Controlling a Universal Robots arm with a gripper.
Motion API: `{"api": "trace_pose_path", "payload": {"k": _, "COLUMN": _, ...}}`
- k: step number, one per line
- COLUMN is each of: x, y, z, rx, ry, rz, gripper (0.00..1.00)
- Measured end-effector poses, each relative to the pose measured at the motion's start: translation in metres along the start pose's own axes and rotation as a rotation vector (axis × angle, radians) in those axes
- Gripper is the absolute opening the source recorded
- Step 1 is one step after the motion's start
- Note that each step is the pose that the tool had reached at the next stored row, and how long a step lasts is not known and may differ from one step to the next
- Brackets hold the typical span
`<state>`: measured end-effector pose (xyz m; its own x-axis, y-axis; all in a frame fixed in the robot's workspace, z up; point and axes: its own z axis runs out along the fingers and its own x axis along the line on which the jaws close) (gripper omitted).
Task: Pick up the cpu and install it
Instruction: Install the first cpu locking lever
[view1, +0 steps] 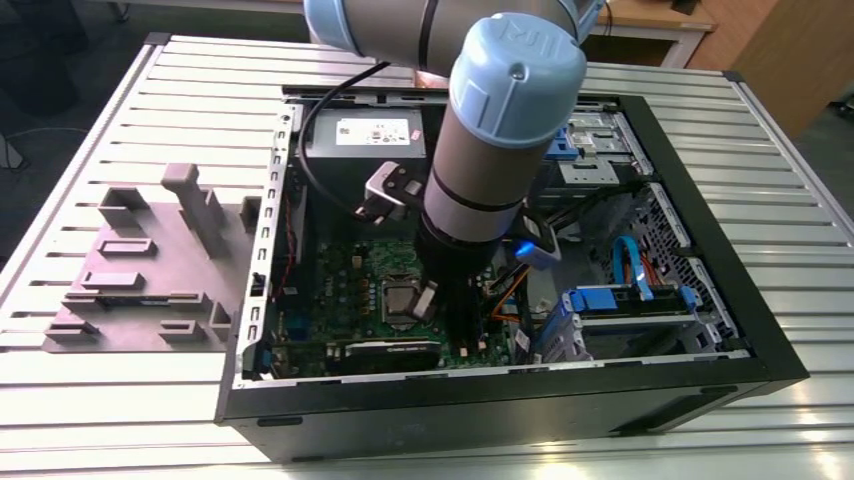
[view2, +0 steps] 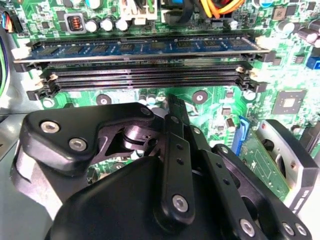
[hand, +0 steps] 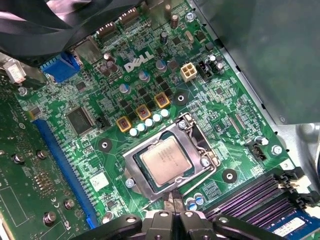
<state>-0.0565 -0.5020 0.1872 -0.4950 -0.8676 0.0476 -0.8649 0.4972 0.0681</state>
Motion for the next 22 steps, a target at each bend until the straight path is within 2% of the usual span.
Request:
{"api": "trace_pose_path", "payload": {"k": 12, "x": 0.0032, "y": -0.0018, "z": -0.0001, "rx": -0.0003, "ry": -0.0005, "rz": 0.000, "gripper": 0.10}}
{"api": "trace_pose_path", "payload": {"k": 22, "x": 0.0046, "y": -0.0021, "z": -0.0049, "rx": -0.0008, "ry": -0.0014, "rz": 0.000, "gripper": 0.10}}
